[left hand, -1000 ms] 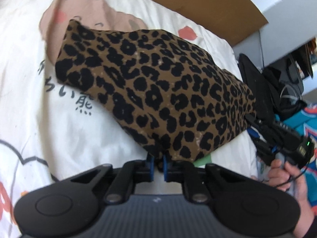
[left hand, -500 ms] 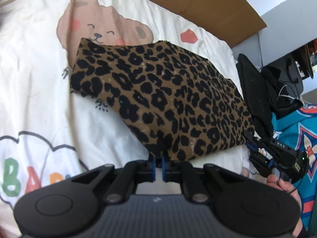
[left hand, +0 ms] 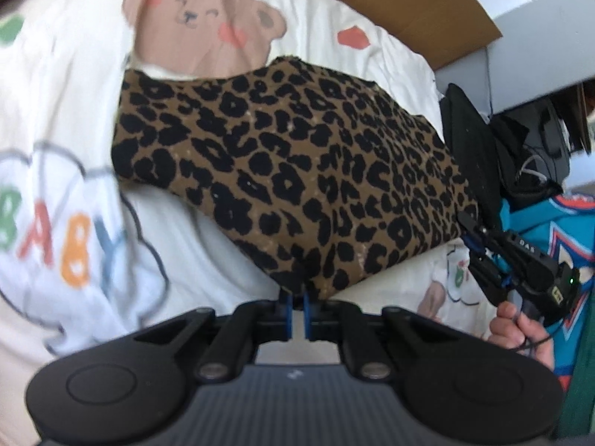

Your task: Fold clothes

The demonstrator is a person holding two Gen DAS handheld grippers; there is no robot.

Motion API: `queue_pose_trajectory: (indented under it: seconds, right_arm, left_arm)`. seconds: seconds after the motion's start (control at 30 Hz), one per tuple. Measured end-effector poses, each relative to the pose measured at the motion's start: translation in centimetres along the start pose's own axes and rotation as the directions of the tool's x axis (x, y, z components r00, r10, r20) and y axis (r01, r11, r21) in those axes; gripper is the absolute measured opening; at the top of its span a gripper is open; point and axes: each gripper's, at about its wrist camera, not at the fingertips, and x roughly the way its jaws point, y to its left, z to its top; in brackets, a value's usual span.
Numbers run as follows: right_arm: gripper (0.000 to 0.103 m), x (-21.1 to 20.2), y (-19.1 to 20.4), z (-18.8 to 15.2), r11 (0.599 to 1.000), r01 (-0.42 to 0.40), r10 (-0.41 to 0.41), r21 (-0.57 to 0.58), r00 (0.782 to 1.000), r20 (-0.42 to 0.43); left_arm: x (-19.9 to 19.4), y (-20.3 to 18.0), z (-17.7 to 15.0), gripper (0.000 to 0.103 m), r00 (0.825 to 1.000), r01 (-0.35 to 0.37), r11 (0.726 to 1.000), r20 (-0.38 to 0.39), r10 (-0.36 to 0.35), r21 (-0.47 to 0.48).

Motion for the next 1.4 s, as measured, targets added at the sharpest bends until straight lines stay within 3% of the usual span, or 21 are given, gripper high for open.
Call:
queue_pose_trajectory:
  seconds: [0.27,0.87,1.17,1.33,1.4]
  right_arm:
    - [0.007,-0.5,0.4,2.2,1.0,0.009,-0.008,-0.02,0.999,0.041]
    - [0.007,-0.2,1.1,5.3,0.992,0.083,-0.074,-0.092,0.993,0.097]
    - [0.009,1.6,-0.3,6.0,0.98,0.17,-0.159,-0.102,0.981,0.108]
    - [0.024,2.1,-1.5,5.8,0.97,0.208,-0.192,-0.124,0.972,0.135]
    - [0.024,1.7,-1.7,5.8,0.974,0.199,-0.184,-0.109,0.973,0.14]
  left_arm:
    - [0.7,-1.6,-2.2,0.005,1.0,0.03,0.993,-0.007,-0.031,-0.113]
    - [4.9,-4.0,-5.6,0.005,0.992,0.1,0.973,-0.055,-0.113,-0.207]
    - [7.9,-4.0,-6.5,0.006,0.994,0.076,0.973,-0.061,-0.091,-0.217]
    - [7.5,-3.6,-6.6,0.008,0.992,0.014,0.986,-0.121,-0.035,-0.167]
    - [6.9,-3.5,-6.5,0.006,0.988,-0.016,0.991,-0.153,-0.004,-0.131]
